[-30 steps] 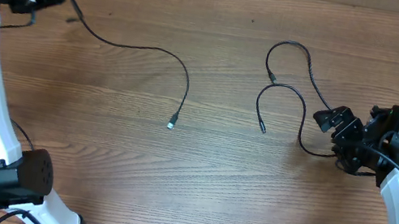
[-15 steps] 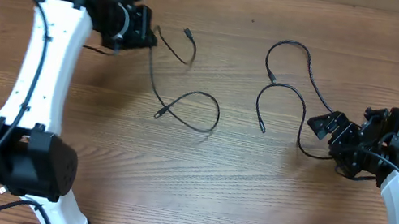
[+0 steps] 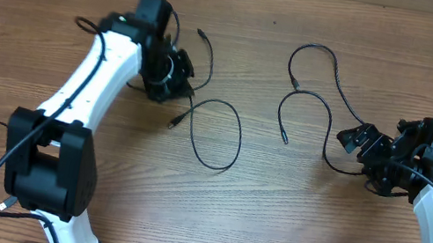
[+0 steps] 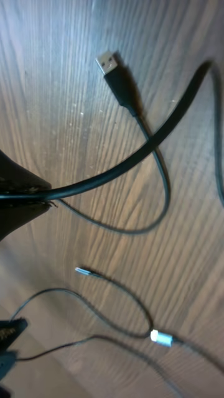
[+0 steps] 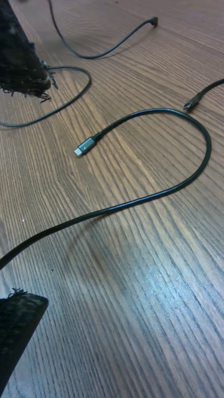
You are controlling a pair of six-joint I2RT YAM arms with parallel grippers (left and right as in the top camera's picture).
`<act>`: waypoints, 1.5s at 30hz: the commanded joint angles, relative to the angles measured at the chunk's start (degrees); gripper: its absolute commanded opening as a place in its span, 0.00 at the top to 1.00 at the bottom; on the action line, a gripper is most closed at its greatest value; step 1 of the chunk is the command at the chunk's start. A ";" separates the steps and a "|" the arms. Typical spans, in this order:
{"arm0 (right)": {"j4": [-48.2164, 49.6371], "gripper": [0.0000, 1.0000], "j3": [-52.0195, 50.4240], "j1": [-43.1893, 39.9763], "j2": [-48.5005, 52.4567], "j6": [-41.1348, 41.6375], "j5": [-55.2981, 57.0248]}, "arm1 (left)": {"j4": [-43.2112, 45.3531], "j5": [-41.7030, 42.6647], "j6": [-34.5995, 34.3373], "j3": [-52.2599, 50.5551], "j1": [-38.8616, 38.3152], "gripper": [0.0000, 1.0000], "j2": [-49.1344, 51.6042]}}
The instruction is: Untangle cables
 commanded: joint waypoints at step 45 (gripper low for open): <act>-0.22 0.00 1.57 0.26 -0.85 -0.68 0.57 | 29.99 -28.57 -46.75 -9.40 -13.57 0.82 11.61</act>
